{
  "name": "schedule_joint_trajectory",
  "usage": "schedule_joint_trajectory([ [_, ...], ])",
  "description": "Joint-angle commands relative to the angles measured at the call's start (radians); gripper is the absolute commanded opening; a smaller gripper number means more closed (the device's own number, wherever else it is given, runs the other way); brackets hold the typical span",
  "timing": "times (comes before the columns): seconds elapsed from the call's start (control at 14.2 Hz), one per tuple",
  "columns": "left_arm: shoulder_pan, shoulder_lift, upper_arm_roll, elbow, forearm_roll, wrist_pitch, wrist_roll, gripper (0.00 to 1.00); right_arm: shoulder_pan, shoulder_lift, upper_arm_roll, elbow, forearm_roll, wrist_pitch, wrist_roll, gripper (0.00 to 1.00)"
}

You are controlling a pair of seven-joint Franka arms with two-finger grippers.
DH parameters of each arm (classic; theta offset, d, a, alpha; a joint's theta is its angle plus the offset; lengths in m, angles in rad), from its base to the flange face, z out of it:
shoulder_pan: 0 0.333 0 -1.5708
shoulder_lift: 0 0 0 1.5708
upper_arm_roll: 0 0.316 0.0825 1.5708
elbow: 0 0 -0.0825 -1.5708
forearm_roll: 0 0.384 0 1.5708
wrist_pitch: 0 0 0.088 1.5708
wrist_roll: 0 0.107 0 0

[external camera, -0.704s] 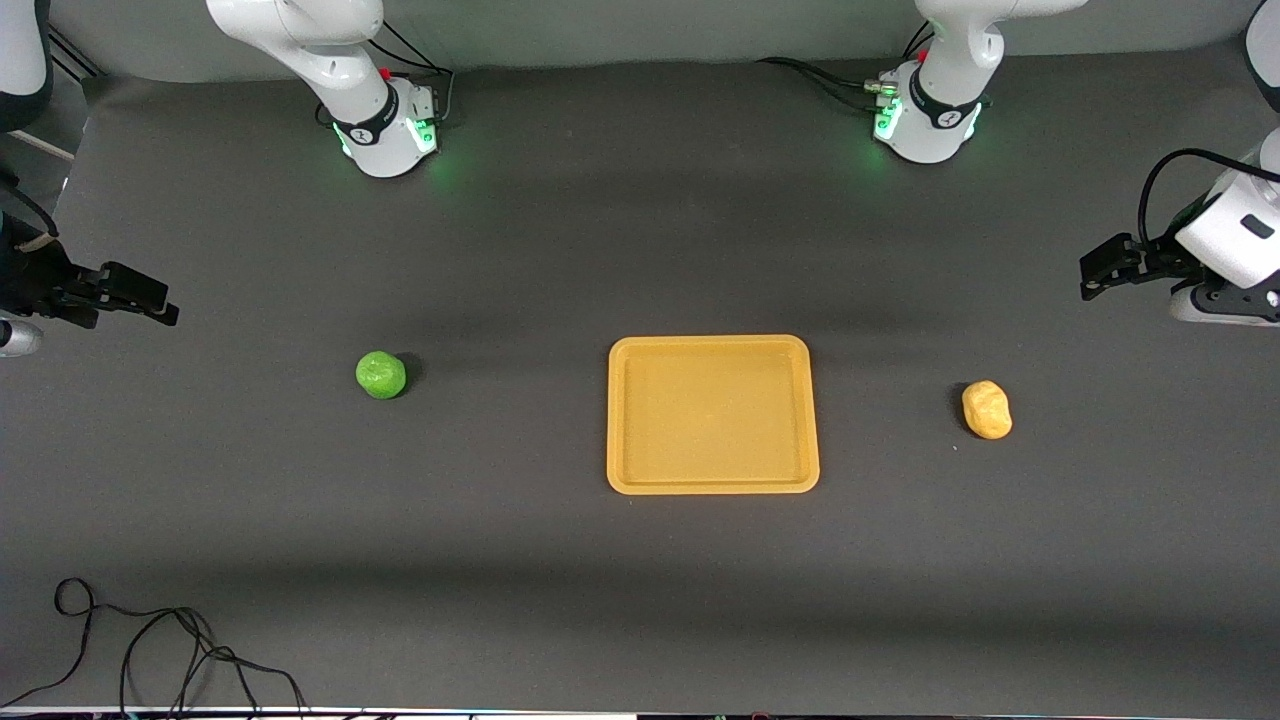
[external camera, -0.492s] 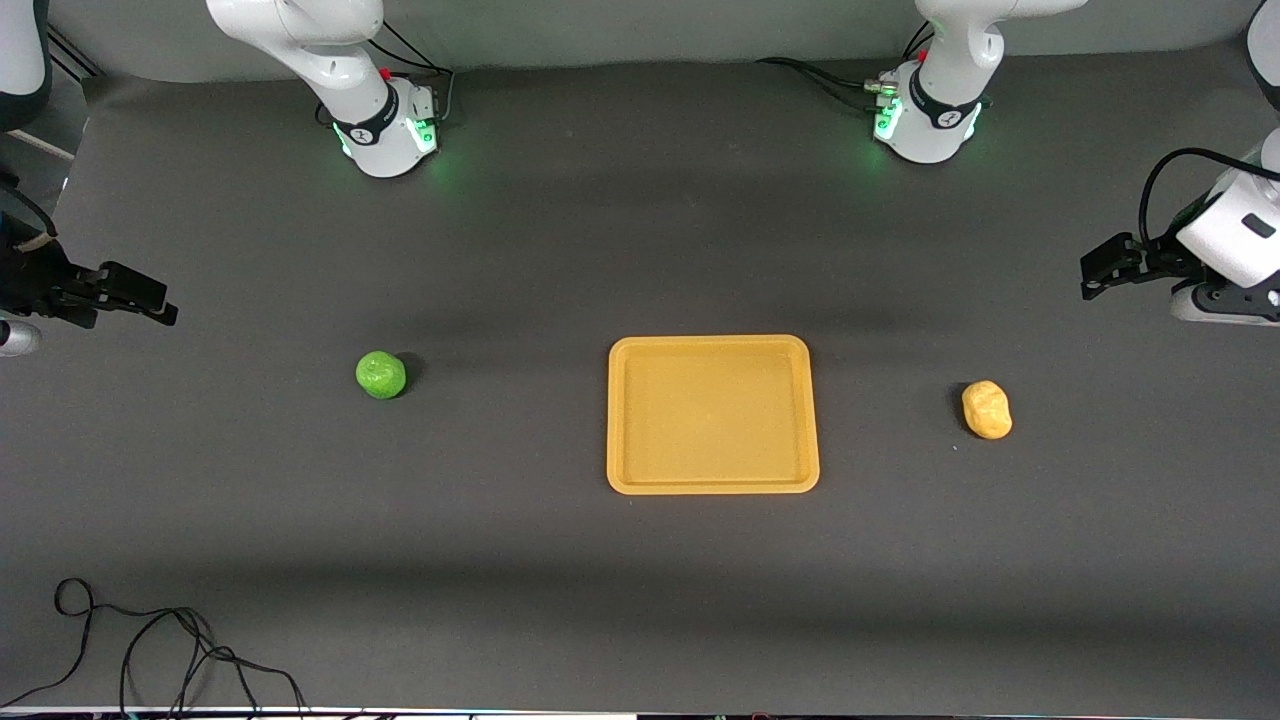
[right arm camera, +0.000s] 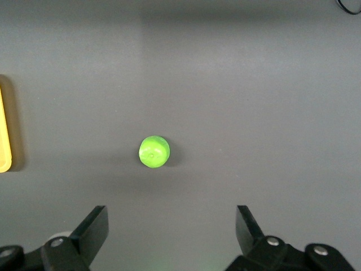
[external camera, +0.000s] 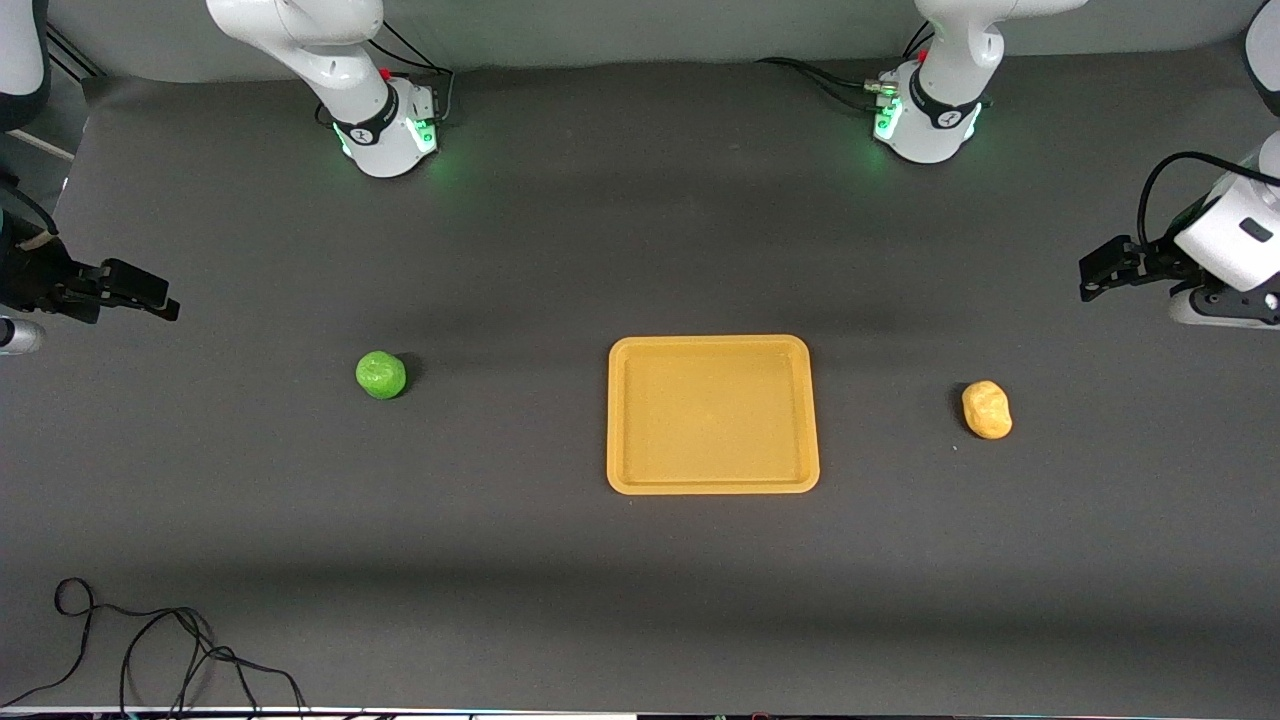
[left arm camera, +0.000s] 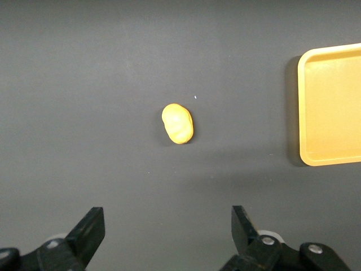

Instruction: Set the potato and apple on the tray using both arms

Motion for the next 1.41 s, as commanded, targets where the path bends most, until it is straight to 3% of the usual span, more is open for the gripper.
schedule_joint_trajectory([
  [0.0,0.002,0.079,0.002,0.013,-0.008,0.056,0.014,1.0,0.01,-0.013,-0.006,0.001,-0.013,-0.018,0.002,1.0],
  [0.28,-0.001,0.238,0.0,-0.008,-0.008,0.243,0.011,1.0,0.004,-0.013,-0.006,-0.002,-0.013,-0.018,0.001,1.0],
  [0.7,0.001,0.37,0.002,-0.181,0.032,0.627,-0.004,1.0,0.004,-0.013,-0.006,-0.004,-0.013,-0.018,0.001,1.0],
  [1.34,0.01,0.452,0.002,-0.275,0.032,0.739,-0.084,0.99,0.005,-0.016,-0.006,-0.002,-0.013,-0.02,0.001,1.0],
])
